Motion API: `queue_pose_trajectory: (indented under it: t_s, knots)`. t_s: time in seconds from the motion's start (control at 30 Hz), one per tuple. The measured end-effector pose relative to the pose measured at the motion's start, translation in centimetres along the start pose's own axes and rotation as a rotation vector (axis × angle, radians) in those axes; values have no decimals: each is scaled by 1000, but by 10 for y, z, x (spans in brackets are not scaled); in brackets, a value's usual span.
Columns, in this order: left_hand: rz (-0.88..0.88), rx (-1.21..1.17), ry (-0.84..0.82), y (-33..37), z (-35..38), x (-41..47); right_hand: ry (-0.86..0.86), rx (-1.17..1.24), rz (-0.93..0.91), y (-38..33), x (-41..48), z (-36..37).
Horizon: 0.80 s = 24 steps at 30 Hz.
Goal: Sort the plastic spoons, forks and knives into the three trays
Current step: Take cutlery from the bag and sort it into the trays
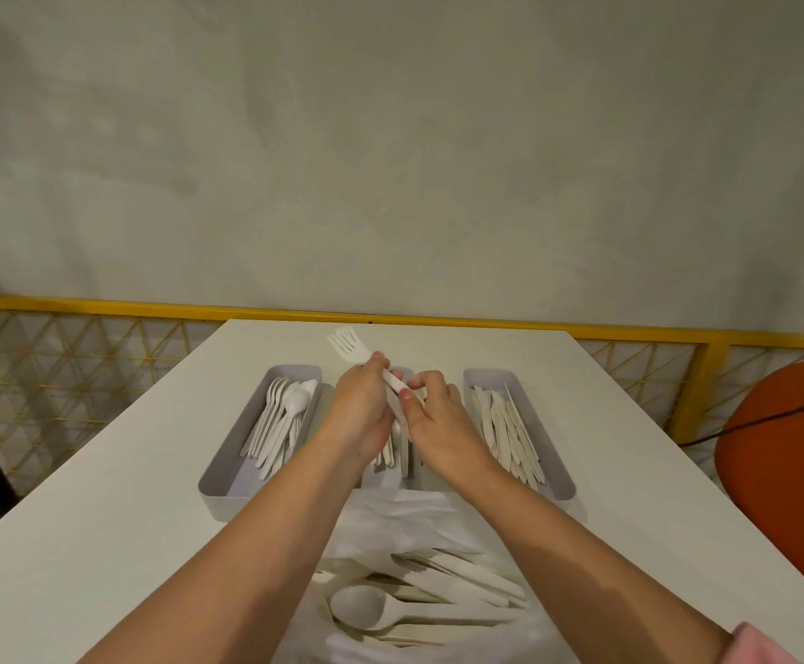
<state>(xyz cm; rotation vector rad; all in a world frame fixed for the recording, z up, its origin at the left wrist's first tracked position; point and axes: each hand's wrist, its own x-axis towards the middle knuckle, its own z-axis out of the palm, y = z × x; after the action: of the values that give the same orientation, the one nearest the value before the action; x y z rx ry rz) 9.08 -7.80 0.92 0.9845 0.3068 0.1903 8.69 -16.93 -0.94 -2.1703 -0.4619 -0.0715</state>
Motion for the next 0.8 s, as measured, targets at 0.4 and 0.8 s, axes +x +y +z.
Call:
queue_pose_trajectory:
  t_s: [0.4,0.8]
  knots:
    - [-33,626,-26,2,-13,21,-257,-234,63,7,6,-1]
    - [98,1879,49,-7,-11,75,-302,-343,39,15,-1,-27]
